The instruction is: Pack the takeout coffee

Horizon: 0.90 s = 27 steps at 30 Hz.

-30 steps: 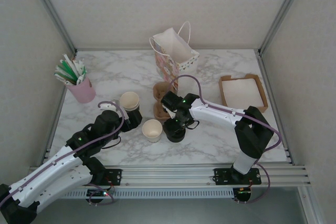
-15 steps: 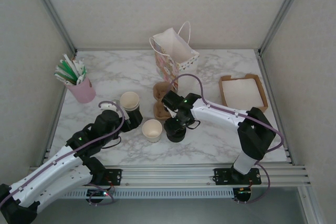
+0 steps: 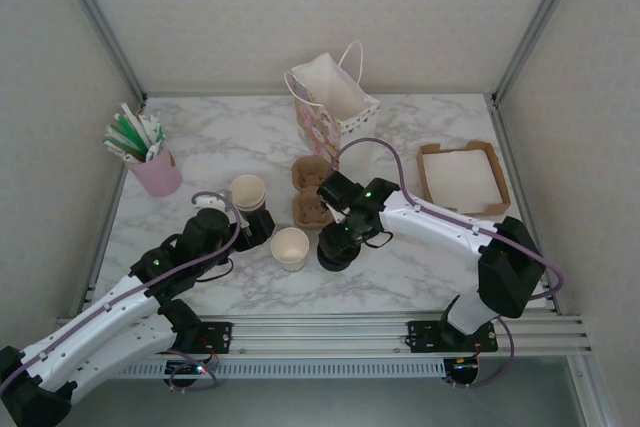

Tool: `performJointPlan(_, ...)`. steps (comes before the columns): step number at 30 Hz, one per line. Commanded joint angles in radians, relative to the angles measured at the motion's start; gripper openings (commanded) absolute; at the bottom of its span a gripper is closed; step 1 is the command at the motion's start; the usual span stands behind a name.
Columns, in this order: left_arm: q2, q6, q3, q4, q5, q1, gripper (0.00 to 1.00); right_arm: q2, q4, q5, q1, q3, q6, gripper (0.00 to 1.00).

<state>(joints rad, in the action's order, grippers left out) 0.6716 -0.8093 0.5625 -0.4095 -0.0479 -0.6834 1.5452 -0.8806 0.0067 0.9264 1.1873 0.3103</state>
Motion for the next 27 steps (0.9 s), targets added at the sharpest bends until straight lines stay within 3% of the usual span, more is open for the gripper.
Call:
performJointPlan(1, -0.041, -0.011, -0.015, 0.036, -0.003, 0.008, 1.00, -0.055, -0.050, 0.004, -0.005, 0.031, 0.017, 0.72)
performJointPlan(9, -0.226, -0.042, -0.035, 0.090, -0.039, 0.008, 1.00, -0.064, -0.116, -0.079, 0.011, 0.161, 0.001, 0.72)
performJointPlan(12, -0.256, -0.044, 0.007, 0.041, -0.056, 0.009, 0.99, -0.045, -0.142, -0.101, 0.022, 0.214, -0.007, 0.72)
performJointPlan(14, -0.242, -0.040, 0.060, -0.024, -0.068, 0.008, 1.00, -0.028, -0.156, -0.113, 0.028, 0.250, -0.008, 0.72)
performJointPlan(17, -0.204, 0.039, 0.132, -0.072, 0.027, 0.008, 1.00, 0.007, -0.175, -0.125, 0.043, 0.298, -0.014, 0.72)
performJointPlan(21, -0.082, 0.082, 0.273, -0.255, 0.024, 0.013, 1.00, 0.071, -0.209, -0.123, 0.067, 0.368, -0.017, 0.72)
performJointPlan(27, -0.057, 0.122, 0.336, -0.331, 0.023, 0.082, 1.00, 0.177, -0.270, -0.095, 0.120, 0.485, -0.016, 0.72)
